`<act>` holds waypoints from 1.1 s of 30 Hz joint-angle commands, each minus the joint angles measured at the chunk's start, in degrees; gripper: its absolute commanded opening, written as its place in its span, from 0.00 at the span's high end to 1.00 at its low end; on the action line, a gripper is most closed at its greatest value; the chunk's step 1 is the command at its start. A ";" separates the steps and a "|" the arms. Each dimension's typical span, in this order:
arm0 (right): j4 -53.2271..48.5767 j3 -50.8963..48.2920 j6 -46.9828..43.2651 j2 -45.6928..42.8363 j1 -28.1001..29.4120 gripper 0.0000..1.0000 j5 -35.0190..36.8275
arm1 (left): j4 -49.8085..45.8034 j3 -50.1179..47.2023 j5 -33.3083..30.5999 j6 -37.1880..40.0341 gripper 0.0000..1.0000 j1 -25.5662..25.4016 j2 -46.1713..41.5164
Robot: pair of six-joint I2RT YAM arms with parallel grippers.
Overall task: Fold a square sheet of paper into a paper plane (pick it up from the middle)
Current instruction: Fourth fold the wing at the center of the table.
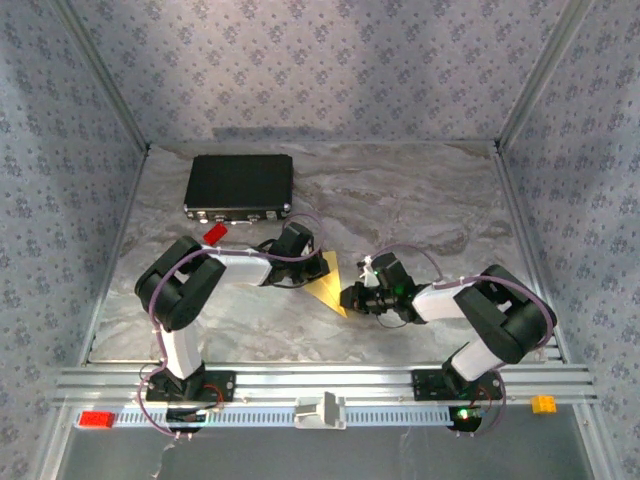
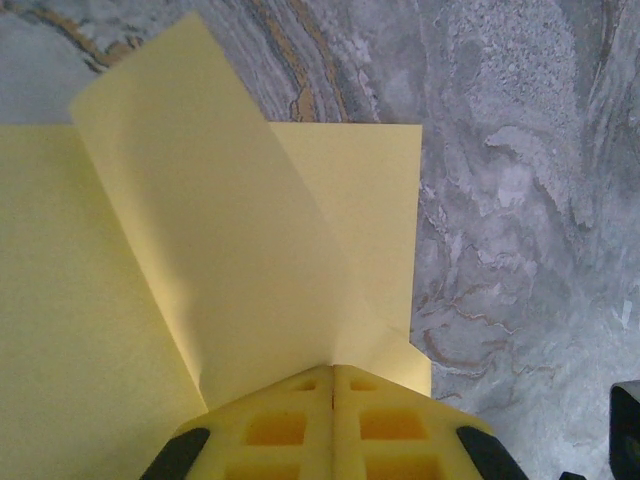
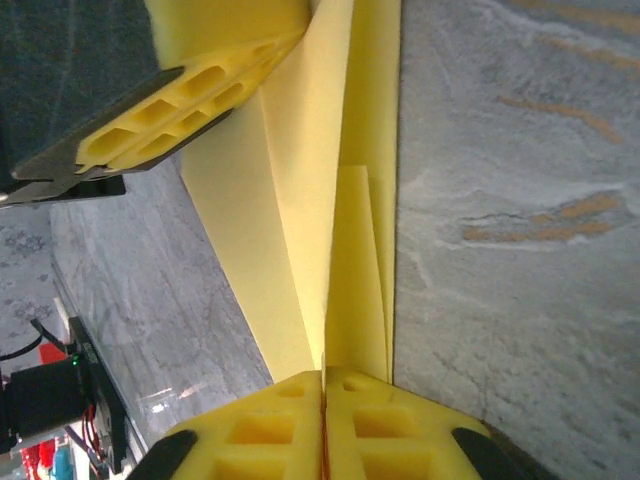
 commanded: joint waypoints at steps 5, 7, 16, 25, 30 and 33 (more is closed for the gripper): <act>-7.53 -1.85 -0.31 -0.24 0.96 0.89 0.00 | -1.69 -1.18 -0.91 0.78 0.95 -0.19 1.84; -7.69 -2.30 -0.04 -1.11 0.96 0.87 -0.31 | -1.71 -1.20 -0.92 0.78 0.95 -0.28 1.84; -9.56 -4.13 -0.37 -3.12 1.04 0.93 -0.75 | -1.15 -1.40 -0.83 0.43 0.95 -0.26 2.01; -11.62 -4.07 -0.28 -4.32 0.93 0.86 -0.65 | -1.07 -1.55 -0.91 0.34 0.95 -0.26 1.98; -13.93 -4.32 -1.21 -5.28 0.72 0.87 -0.11 | -1.06 -1.58 -0.83 0.34 0.95 -0.28 2.01; -13.47 -4.53 -1.08 -4.30 0.81 0.95 -0.30 | -1.06 -1.38 -0.82 0.44 0.96 -0.32 2.10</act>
